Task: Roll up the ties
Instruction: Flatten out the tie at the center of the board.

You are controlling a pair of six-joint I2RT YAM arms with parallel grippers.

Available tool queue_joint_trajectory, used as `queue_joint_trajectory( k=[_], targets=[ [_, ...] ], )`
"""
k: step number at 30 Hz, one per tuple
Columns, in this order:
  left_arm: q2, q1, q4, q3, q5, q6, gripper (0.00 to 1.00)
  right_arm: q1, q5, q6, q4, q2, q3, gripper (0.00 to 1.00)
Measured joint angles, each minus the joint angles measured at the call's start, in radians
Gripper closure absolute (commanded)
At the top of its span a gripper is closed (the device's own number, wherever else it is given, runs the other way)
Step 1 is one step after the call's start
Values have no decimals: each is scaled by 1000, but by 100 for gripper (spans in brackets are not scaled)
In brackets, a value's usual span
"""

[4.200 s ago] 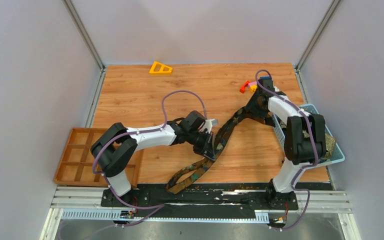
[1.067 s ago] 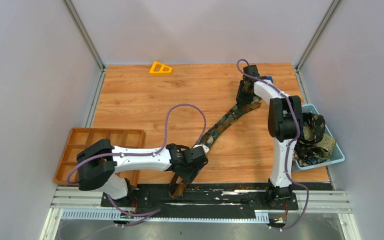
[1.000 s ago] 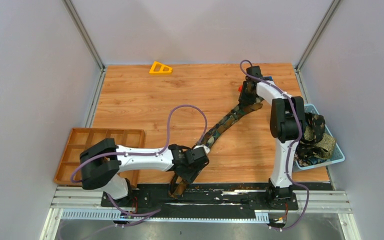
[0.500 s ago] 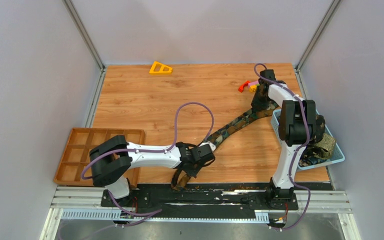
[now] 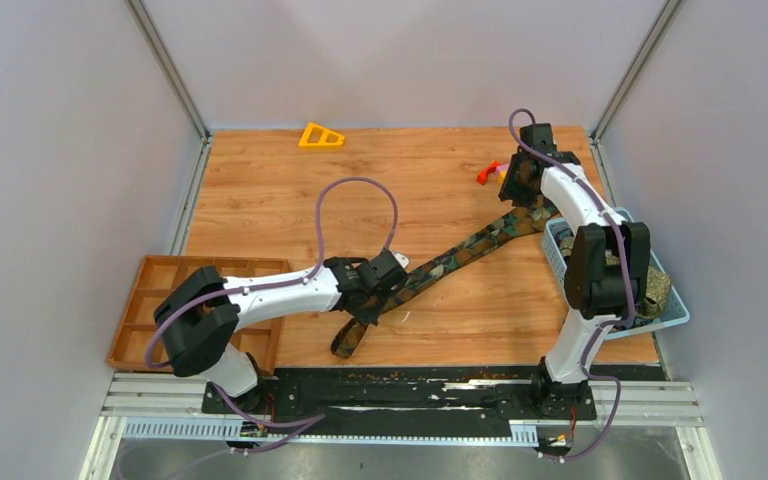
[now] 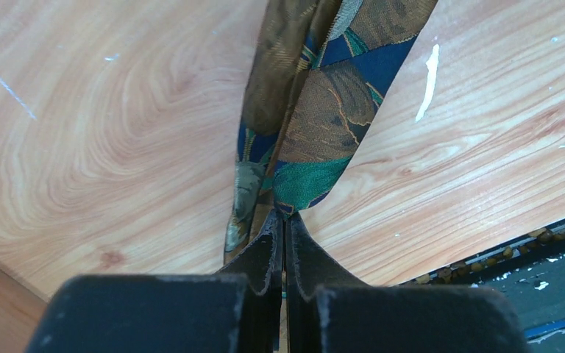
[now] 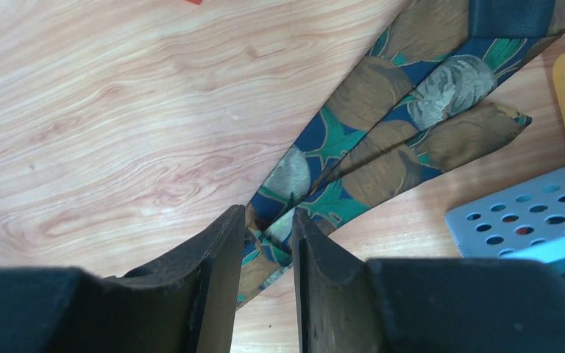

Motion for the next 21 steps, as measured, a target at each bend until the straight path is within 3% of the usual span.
queue_joint_trajectory(
  k=[11,14,21],
  targets=[
    [-35,130,14,-8,84,74,100,46,-16,5,1,-62,-105,69],
    [-16,164,21,-15,104,81,92,64,-16,6,-1,-63,-133,69],
    [38,191,38,-15,134,100,64,156,-21,5,2,-96,-206,69]
  ],
)
